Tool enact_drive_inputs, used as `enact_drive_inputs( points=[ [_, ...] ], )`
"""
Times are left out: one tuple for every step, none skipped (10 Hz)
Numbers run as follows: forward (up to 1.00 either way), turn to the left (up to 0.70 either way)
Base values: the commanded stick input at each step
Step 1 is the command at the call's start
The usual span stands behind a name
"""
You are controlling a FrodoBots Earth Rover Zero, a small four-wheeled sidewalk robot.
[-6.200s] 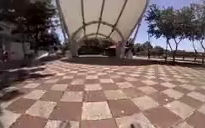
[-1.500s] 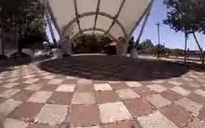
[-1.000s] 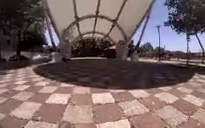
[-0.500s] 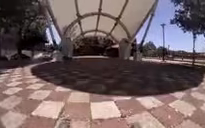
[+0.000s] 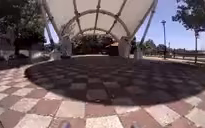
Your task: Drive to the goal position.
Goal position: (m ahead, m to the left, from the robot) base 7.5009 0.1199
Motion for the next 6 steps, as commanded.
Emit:
enact_drive_inputs(
  points=[
    [0.7, 0.0],
    [0.7, 0.0],
    [0.7, 0.0],
    [0.7, 0.0],
    [0.7, 0.0],
    [0.7, 0.0]
  ],
)
